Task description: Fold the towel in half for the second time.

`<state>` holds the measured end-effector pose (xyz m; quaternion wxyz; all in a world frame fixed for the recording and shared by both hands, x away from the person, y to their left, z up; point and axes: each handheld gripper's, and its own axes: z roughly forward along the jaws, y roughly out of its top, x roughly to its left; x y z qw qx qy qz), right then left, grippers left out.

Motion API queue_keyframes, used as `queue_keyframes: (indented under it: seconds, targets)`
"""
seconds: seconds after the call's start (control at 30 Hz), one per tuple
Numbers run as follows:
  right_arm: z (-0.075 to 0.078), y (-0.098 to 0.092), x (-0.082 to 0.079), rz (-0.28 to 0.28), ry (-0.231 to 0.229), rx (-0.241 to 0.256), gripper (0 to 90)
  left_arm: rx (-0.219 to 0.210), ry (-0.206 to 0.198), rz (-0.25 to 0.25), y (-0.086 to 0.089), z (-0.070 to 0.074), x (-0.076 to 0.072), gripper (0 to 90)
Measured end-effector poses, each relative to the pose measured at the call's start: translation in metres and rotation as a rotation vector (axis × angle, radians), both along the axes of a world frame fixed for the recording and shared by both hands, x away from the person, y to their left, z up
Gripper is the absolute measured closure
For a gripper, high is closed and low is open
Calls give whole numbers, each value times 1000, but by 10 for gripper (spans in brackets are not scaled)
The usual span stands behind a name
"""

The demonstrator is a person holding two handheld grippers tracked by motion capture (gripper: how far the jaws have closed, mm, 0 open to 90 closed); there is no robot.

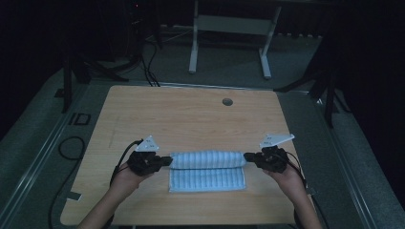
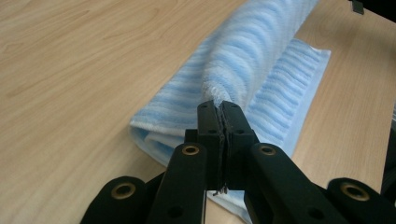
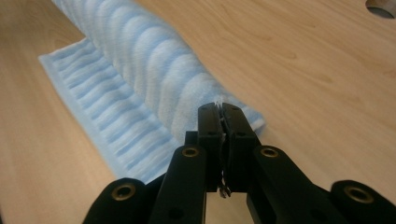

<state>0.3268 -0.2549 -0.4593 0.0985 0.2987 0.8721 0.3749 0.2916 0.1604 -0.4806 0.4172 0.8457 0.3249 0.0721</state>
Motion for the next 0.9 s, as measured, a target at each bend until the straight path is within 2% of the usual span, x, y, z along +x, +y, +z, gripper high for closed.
queue_keyframes:
  seconds: [0.07,0.1,0.17,0.2,0.27,0.3,0.4,0.43,0.47,0.5,0.53,0.63,0.7,0.77,0.8,0.83,0.9]
  targets:
    - [-1,-1,-9,6,0,0,872,-9,-2,-2,1,-2,-7,875]
    - [-2,-2,-13,10,9,4,872,-20,12,-9,2,-3,-10,875]
    - [-4,-3,-21,14,6,-2,871,-14,11,-13,1,-7,-18,874]
    - [-6,-3,-24,17,19,5,872,-18,27,-20,1,-10,-21,874]
    - [-12,-5,-30,18,30,-6,870,2,42,-27,-2,-17,-28,872]
    - [-17,-5,-32,17,56,5,870,8,48,-30,-3,-21,-31,872]
    - [-28,-5,-42,27,81,-32,870,14,62,-50,-6,-29,-40,869]
    - [-32,-6,-45,28,93,-29,869,13,85,-64,-6,-32,-41,869]
    - [-34,-8,-47,28,112,-17,852,22,84,-65,-6,-33,-42,862]
    - [-37,-10,-48,29,132,-17,797,24,88,-55,-5,-34,-42,836]
    - [-38,-12,-49,25,136,-19,764,13,110,-52,-3,-33,-41,767]
    - [-33,-20,-49,-5,121,15,721,-51,105,-29,6,-26,-36,630]
    - [-28,-22,-45,-22,105,36,713,-67,93,-34,6,-21,-32,610]
    - [-25,-19,-40,-22,87,35,692,-64,102,-54,2,-20,-27,597]
    - [-25,-16,-37,-20,86,33,691,-65,101,-55,0,-21,-26,593]
    - [-26,-12,-34,-16,83,34,683,-66,117,-69,-3,-23,-23,572]
    - [-30,-4,-28,5,93,30,675,-49,124,-81,-8,-28,-19,570]
